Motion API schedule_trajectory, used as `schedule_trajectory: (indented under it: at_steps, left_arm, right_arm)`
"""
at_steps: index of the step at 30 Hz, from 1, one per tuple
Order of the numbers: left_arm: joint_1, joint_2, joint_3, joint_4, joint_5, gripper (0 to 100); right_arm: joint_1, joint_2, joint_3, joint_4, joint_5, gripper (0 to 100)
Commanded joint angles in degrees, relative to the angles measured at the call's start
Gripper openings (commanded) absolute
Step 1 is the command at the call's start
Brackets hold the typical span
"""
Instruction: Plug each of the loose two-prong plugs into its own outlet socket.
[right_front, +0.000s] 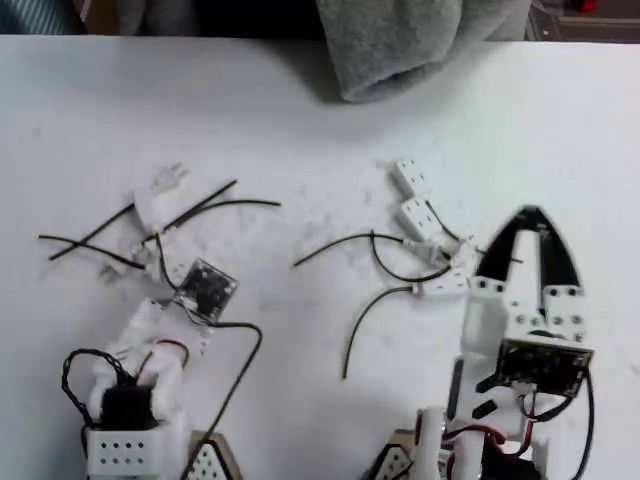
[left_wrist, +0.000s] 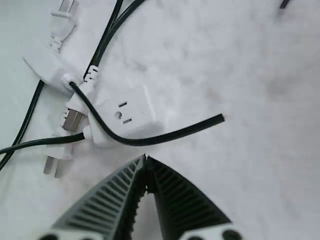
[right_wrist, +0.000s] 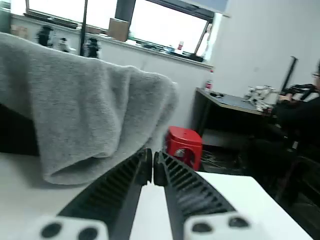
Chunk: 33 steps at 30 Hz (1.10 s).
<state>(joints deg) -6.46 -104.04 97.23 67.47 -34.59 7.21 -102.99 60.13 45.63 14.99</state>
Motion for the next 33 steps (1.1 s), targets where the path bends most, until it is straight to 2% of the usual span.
schedule_trajectory:
  at_steps: [1,5,8,10,16,19,21,26,33]
  left_arm:
    - [-0.4,0.0,-1.2,0.1,-1.6,2]
    - [-0.4,0.0,-1.2,0.3,-1.8,2]
    - [-0.4,0.0,-1.2,0.2,-1.8,2]
    - [-0.4,0.0,-1.2,0.1,-1.8,3]
    - [-0.4,0.0,-1.1,0.1,-1.8,3]
    - [-0.4,0.0,-1.1,0.1,-1.9,3]
    - [-0.4,0.0,-1.1,0.3,-1.9,3]
    - [-0.4,0.0,-1.1,0.1,-2.0,3]
    - [-0.4,0.0,-1.1,0.1,-2.0,3]
  right_arm:
    - [-5.1,3.7,-1.7,-1.4,0.6,2.5]
    - [-8.2,18.7,-10.0,-0.9,0.6,4.0]
    - [-8.8,36.4,-21.6,0.6,0.8,11.9]
    - [-8.9,49.3,-32.1,4.1,0.9,15.3]
    - [-13.3,86.2,-64.4,17.7,1.2,16.6]
    - [-15.2,102.4,-78.2,23.3,1.3,22.7]
    - [-15.3,112.2,-86.9,26.2,3.1,25.9]
    - [-14.3,134.2,-105.8,32.6,9.8,26.5]
    - [-11.2,157.3,-127.8,37.5,11.1,26.8]
